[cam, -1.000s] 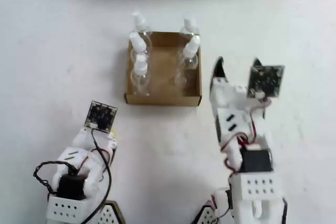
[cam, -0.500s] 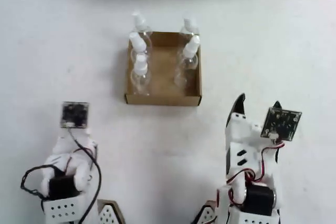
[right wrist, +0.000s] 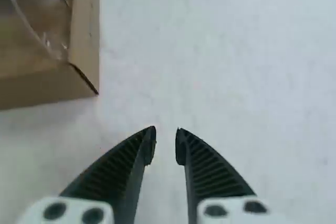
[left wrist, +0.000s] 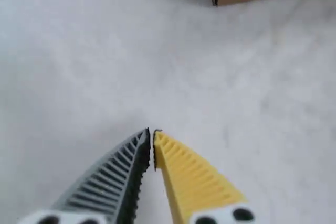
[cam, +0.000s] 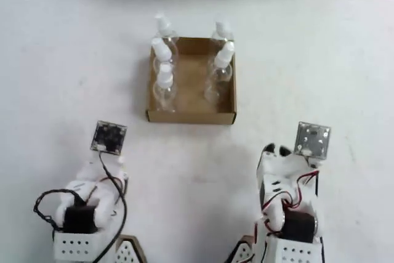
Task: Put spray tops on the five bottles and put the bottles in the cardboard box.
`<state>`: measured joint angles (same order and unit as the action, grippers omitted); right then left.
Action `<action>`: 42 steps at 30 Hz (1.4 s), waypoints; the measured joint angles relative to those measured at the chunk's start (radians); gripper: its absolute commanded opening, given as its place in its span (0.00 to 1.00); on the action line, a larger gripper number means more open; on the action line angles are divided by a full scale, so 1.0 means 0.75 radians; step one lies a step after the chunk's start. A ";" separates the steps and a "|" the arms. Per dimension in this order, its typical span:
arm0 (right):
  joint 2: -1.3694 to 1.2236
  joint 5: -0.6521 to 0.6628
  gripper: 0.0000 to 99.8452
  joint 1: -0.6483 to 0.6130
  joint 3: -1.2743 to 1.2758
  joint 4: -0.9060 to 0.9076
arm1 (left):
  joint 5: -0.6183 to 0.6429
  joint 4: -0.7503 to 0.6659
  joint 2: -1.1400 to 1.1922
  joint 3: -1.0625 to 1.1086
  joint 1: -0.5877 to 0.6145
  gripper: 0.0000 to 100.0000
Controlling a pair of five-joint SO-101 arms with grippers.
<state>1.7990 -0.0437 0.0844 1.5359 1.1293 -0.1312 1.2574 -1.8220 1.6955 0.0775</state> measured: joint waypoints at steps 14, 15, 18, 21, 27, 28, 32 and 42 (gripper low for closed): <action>-0.008 0.000 0.02 0.008 0.194 0.027 | 0.000 0.033 0.000 0.000 -0.010 0.02; -0.008 0.000 0.02 0.008 0.194 0.045 | 0.000 0.033 0.000 0.000 -0.010 0.02; -0.008 0.000 0.02 0.008 0.194 0.078 | 0.000 0.033 0.000 0.000 -0.010 0.02; -0.008 0.000 0.02 0.008 0.194 0.110 | 0.000 0.033 0.000 0.000 -0.010 0.02; -0.008 0.000 0.02 -0.070 0.194 0.168 | 0.000 0.033 0.000 0.000 -0.010 0.02; -0.008 0.000 0.02 -0.094 0.194 0.168 | 0.000 0.033 0.000 0.000 -0.010 0.02; -0.008 0.000 0.02 -0.135 0.194 0.168 | 0.000 0.033 0.000 0.000 -0.010 0.02; -0.008 0.082 0.02 -0.149 0.194 0.174 | 0.000 0.033 0.000 0.000 -0.010 0.02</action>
<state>1.7929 0.0176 -0.0276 1.6817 1.2597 -0.1312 1.2820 -1.8220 1.6955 0.0698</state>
